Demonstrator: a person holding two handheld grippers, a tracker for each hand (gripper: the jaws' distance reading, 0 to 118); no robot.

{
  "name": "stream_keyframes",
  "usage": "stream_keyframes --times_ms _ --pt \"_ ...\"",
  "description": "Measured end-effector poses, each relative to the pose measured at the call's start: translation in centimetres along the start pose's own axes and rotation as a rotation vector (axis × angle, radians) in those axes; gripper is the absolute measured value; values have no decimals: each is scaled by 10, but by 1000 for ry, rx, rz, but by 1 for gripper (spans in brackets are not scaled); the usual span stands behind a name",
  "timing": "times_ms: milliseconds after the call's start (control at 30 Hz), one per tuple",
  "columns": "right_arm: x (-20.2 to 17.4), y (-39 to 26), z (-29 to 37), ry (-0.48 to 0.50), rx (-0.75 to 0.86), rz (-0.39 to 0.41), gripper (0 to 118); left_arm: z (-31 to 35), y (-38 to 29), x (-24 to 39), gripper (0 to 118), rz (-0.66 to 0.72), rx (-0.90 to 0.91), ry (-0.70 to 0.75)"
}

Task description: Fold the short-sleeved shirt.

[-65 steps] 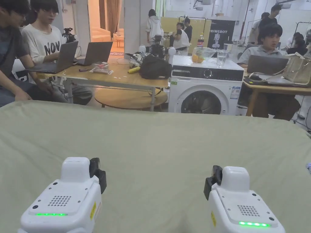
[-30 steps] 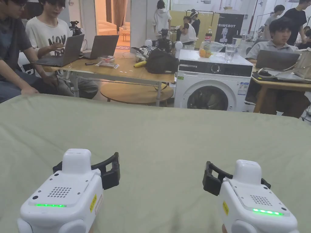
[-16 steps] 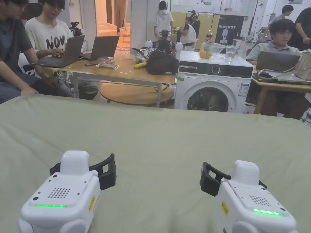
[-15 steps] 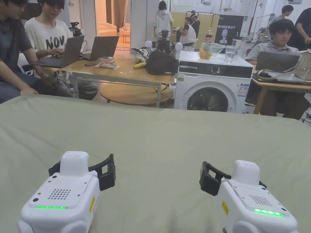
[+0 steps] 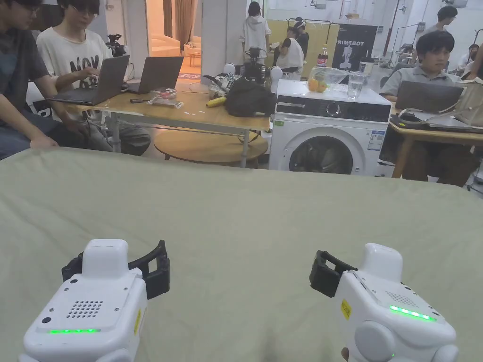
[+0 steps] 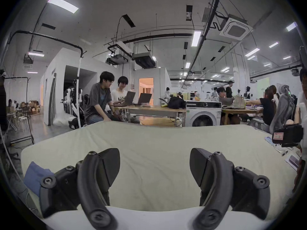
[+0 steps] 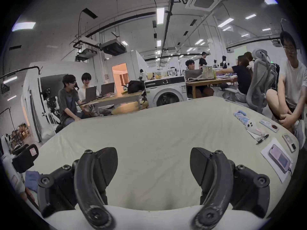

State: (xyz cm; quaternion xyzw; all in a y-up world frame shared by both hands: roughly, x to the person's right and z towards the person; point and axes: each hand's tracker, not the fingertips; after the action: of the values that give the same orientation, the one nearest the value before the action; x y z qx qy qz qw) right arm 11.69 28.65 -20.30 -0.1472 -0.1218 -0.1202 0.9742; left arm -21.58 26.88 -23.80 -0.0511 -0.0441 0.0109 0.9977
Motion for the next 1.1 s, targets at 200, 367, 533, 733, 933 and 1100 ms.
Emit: stream_keyframes --times_ms 200,367,533,733,933,1100 --pt "0 -4 -3 -7 -1 8 91 0 3 -2 88 46 -13 -19" --pt "-3 -5 -6 -26 -12 23 91 -1 2 -2 88 64 -29 -46" --pt "-5 -7 -7 -36 -11 36 91 -1 1 -1 88 52 -28 -26" --pt "-8 -7 -3 -17 -3 50 91 -2 1 -2 88 46 -27 -15" --pt "-10 -9 0 12 -15 57 91 0 0 -4 88 42 -30 -2" --pt "-14 -9 1 0 -4 80 91 0 1 -5 88 51 -34 -10"
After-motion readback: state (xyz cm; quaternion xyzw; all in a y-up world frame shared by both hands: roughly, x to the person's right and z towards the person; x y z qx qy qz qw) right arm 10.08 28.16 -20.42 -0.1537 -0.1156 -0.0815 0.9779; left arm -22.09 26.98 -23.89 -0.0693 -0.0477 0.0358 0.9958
